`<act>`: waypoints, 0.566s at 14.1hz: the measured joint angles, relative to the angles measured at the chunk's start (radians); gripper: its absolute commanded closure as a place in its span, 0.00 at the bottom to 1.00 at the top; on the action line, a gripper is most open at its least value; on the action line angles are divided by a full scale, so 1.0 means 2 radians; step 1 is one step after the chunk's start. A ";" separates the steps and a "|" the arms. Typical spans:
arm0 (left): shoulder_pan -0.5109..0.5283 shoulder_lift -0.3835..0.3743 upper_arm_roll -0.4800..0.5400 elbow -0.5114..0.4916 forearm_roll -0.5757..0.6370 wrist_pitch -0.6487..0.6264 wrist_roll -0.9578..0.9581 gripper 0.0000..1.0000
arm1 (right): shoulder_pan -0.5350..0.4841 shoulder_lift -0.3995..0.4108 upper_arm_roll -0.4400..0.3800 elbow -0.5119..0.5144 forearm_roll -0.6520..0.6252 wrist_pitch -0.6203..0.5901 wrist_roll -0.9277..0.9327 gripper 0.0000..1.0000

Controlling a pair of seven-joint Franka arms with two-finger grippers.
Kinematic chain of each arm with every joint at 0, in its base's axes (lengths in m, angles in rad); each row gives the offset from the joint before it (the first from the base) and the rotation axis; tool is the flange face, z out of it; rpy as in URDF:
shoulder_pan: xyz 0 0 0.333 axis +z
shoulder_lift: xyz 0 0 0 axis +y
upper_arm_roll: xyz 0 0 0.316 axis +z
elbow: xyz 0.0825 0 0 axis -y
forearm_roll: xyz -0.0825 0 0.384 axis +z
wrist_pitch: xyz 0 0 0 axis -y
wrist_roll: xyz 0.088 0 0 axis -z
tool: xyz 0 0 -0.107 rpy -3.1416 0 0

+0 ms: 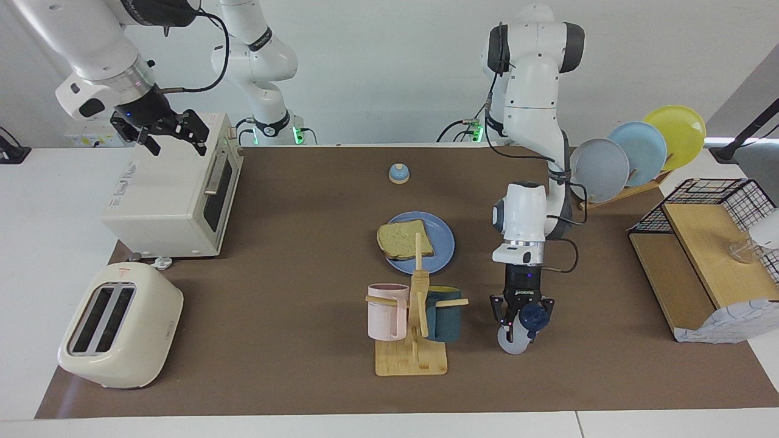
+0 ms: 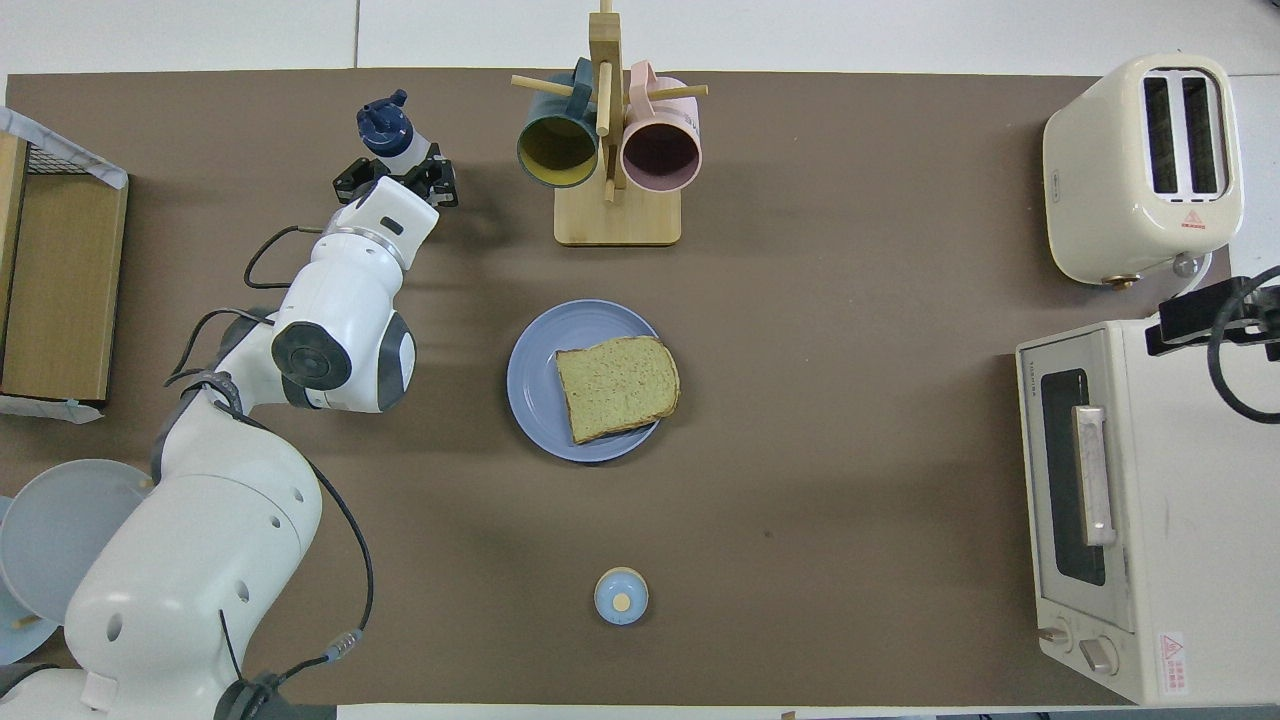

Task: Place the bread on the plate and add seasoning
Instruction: 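Lower the bottle upright onto the table with the left gripper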

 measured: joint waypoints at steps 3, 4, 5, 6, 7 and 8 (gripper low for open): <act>0.000 0.000 0.000 0.000 0.000 0.000 0.000 0.00 | 0.000 0.000 0.000 0.000 0.000 0.000 0.000 0.00; 0.000 0.000 0.000 0.000 0.000 0.000 0.000 0.00 | 0.000 0.000 0.000 0.000 0.000 0.000 0.000 0.00; 0.000 0.001 0.000 -0.001 0.000 0.000 0.000 0.00 | 0.000 0.000 0.000 0.000 0.000 0.000 0.000 0.00; 0.000 0.001 0.000 -0.001 0.000 0.000 0.000 0.00 | 0.000 0.000 0.000 0.000 0.000 0.000 0.000 0.00; 0.000 0.001 0.000 -0.001 0.000 0.000 0.000 0.00 | 0.000 0.000 0.000 0.000 0.000 0.000 0.000 0.00; 0.000 0.001 0.000 -0.001 0.000 0.000 0.000 0.00 | 0.000 0.000 0.000 0.000 0.000 0.000 0.000 0.00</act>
